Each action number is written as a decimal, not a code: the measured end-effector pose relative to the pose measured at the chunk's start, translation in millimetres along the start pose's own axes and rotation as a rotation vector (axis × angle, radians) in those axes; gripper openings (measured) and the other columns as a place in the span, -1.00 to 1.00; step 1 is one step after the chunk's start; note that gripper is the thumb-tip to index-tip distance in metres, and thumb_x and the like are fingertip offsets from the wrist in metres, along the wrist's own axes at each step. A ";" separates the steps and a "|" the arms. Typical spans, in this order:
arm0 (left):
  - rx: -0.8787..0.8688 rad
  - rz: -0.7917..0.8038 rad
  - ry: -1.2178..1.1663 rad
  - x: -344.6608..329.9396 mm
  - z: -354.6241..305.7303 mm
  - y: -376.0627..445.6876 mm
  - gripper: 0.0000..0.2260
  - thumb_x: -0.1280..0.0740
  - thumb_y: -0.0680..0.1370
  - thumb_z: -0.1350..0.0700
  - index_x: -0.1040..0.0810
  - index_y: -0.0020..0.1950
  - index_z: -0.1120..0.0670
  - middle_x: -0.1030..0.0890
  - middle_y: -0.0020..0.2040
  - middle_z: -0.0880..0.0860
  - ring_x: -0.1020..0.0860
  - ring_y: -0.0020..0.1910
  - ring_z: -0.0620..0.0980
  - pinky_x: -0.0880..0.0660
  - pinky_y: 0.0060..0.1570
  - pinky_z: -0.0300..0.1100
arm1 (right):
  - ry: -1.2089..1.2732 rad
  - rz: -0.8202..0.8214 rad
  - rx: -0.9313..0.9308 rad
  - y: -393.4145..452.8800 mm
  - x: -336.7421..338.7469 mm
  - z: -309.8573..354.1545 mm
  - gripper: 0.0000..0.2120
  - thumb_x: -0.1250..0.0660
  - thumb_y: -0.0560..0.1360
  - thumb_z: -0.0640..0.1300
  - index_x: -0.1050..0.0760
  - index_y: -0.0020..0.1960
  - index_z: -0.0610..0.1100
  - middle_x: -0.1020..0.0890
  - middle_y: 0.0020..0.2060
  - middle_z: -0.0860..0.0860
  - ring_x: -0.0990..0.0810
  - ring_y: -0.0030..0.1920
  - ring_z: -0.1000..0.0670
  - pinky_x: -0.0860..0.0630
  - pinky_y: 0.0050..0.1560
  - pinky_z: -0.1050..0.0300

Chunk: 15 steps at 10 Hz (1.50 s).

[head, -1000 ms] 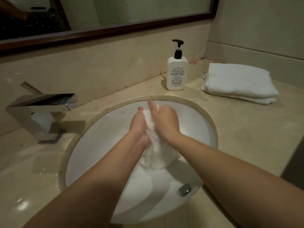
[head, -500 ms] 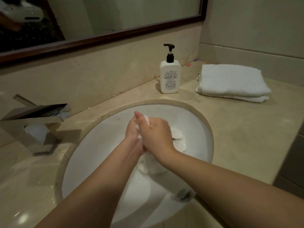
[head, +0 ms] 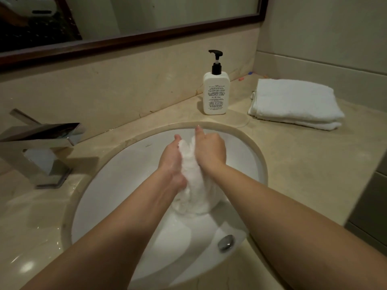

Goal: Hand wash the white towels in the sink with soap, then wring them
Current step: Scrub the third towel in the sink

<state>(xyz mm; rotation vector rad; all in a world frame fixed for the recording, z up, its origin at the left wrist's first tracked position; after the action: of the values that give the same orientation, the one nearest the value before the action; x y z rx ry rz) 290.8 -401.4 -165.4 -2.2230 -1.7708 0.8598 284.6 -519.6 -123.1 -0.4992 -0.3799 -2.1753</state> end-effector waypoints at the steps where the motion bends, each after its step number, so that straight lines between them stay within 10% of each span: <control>1: 0.031 0.004 0.007 2.2 -1.6 -4.7 -0.65 -0.09 0.70 -0.14 -0.42 -0.12 0.05 -0.46 -0.16 0.05 -0.45 -0.24 0.01 -0.40 -0.22 -0.16 | 0.068 0.113 0.166 -22.6 -20.5 18.9 -0.41 -0.14 0.65 0.19 -0.54 -0.35 -0.19 -0.64 -0.32 -0.18 -0.62 -0.20 -0.21 -0.47 -0.18 -0.02; 3: 0.015 0.038 0.039 -4.5 -1.3 -1.5 -0.67 -0.12 0.70 -0.15 -0.50 -0.05 0.04 -0.55 -0.10 0.05 -0.53 -0.17 0.02 -0.48 -0.14 -0.12 | -0.001 -0.041 0.098 1.3 3.8 9.4 -0.40 -0.08 0.67 0.19 -0.42 -0.43 -0.10 -0.56 -0.39 -0.13 -0.57 -0.26 -0.18 -0.34 -0.22 0.03; 5: 0.005 0.079 -0.027 -1.6 0.4 -0.5 -0.61 -0.05 0.71 -0.15 -0.42 -0.13 0.07 -0.58 -0.46 0.01 -0.49 -0.27 0.03 -0.43 -0.23 -0.14 | -0.045 0.111 0.274 -38.2 -19.3 35.8 -0.42 -0.09 0.68 0.16 -0.55 -0.31 -0.19 -0.65 -0.30 -0.17 -0.61 -0.17 -0.20 -0.47 -0.14 -0.04; 7: 0.016 0.089 -0.134 -9.4 7.2 7.5 -0.54 -0.04 0.72 -0.18 -0.56 -0.02 0.11 -0.64 -0.26 0.10 -0.64 -0.16 0.01 -0.51 0.10 -0.18 | 0.030 0.027 0.148 -15.7 -4.7 18.3 -0.42 -0.09 0.67 0.19 -0.48 -0.37 -0.14 -0.62 -0.33 -0.16 -0.62 -0.17 -0.23 -0.42 -0.20 0.01; 8: -0.021 0.073 -0.173 -2.5 3.1 14.1 -0.56 -0.04 0.72 -0.16 -0.44 -0.18 0.07 -0.55 -0.43 0.04 -0.60 -0.39 -0.06 -0.53 -0.24 -0.31 | -0.004 0.132 0.213 -33.0 -22.0 29.6 -0.41 -0.10 0.66 0.19 -0.55 -0.32 -0.17 -0.60 -0.36 -0.12 -0.60 -0.19 -0.20 -0.40 -0.19 0.00; 12: -0.060 0.059 -0.089 -4.9 2.1 23.2 -0.51 -0.01 0.73 -0.16 -0.55 -0.09 0.13 -0.65 -0.36 0.08 -0.66 -0.34 -0.05 -0.54 -0.25 -0.26 | 0.029 0.004 0.120 -10.2 -1.3 20.6 -0.39 -0.07 0.68 0.19 -0.48 -0.39 -0.15 -0.59 -0.35 -0.14 -0.58 -0.20 -0.20 -0.36 -0.21 0.03; 14: -0.078 0.018 -0.184 6.2 5.9 25.1 -0.42 -0.07 0.71 -0.20 -0.50 -0.39 0.07 -0.51 -0.48 0.05 -0.58 -0.44 -0.03 -0.51 -0.29 -0.20 | 0.042 0.107 0.233 -40.1 -24.9 31.0 -0.41 -0.09 0.66 0.21 -0.36 -0.45 -0.08 -0.58 -0.40 -0.13 -0.57 -0.26 -0.18 -0.40 -0.21 0.01; 15: -0.053 0.030 -0.102 -1.5 4.7 22.0 -0.47 -0.06 0.70 -0.22 -0.64 -0.07 0.12 -0.70 -0.22 0.14 -0.69 -0.17 0.04 -0.55 -0.07 -0.12 | 0.115 -0.046 0.103 -7.0 2.1 15.9 -0.40 -0.10 0.67 0.18 -0.31 -0.47 -0.09 -0.50 -0.46 -0.08 -0.52 -0.33 -0.14 -0.31 -0.26 0.06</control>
<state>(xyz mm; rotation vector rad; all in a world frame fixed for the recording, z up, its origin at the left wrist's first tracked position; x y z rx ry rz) 306.5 -409.9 -179.2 -2.2833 -1.8294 0.9599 281.3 -509.9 -108.9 -0.3091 -0.4413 -2.2043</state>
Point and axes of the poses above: each hand's wrist, its own y-axis towards the middle knuckle, its own x-axis out of the back of the hand, z = x × y, the point moved 10 cm from there along y, towards the middle knuckle
